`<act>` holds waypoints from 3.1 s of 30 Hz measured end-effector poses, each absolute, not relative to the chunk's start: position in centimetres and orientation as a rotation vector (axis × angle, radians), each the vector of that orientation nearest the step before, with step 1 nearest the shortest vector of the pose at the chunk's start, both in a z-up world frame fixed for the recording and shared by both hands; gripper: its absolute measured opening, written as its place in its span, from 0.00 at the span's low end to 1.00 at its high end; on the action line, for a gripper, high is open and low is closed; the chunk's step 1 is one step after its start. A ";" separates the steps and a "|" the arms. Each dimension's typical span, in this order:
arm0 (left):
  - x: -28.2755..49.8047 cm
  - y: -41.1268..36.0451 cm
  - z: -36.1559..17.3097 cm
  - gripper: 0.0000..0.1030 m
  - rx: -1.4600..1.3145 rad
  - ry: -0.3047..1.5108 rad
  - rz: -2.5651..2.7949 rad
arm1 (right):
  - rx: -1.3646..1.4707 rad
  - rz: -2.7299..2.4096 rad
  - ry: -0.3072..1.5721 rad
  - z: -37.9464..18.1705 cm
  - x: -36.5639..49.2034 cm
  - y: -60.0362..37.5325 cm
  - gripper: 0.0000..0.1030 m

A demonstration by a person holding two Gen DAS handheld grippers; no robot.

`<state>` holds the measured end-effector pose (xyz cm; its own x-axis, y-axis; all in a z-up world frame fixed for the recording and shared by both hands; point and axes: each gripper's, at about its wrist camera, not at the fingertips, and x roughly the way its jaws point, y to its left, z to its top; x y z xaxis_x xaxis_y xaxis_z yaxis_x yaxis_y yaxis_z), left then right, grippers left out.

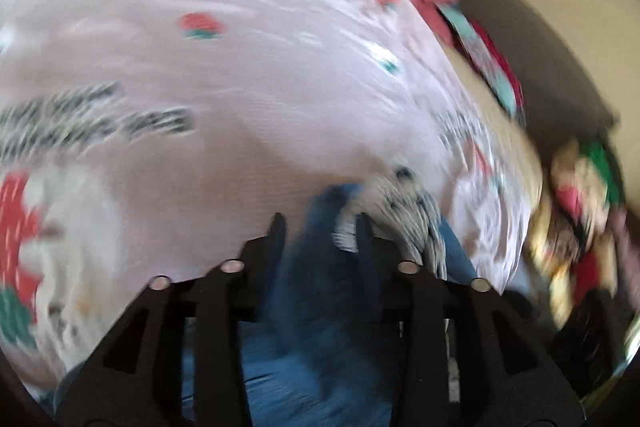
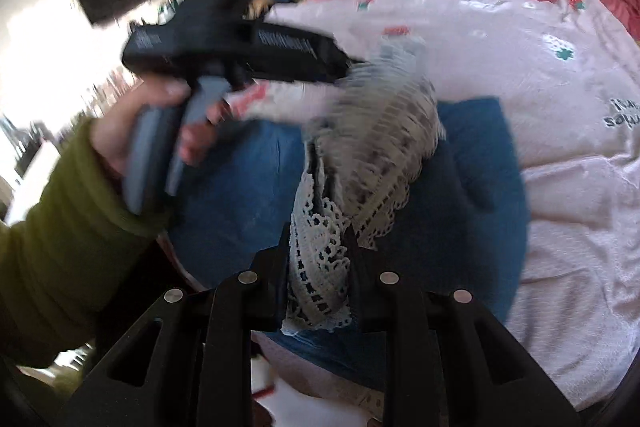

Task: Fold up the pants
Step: 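Lift the lace edge with both grippers and fold it over the denim, then release both grippers and pull them back from the folded pants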

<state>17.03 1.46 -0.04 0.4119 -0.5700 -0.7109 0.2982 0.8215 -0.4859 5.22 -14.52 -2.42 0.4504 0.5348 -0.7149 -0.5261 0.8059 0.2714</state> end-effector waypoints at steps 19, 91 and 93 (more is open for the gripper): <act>16.8 2.1 -2.2 0.56 -0.458 1.045 -0.664 | -0.211 0.635 0.754 -1.5 -0.3 -12.0 0.54; 5.2 3.0 3.2 0.81 -0.118 0.823 -0.256 | -0.078 0.547 0.731 0.4 -2.3 -16.4 0.72; 4.6 2.7 2.9 0.82 -0.088 0.834 -0.245 | -0.057 0.520 0.739 0.2 -1.9 -17.4 0.72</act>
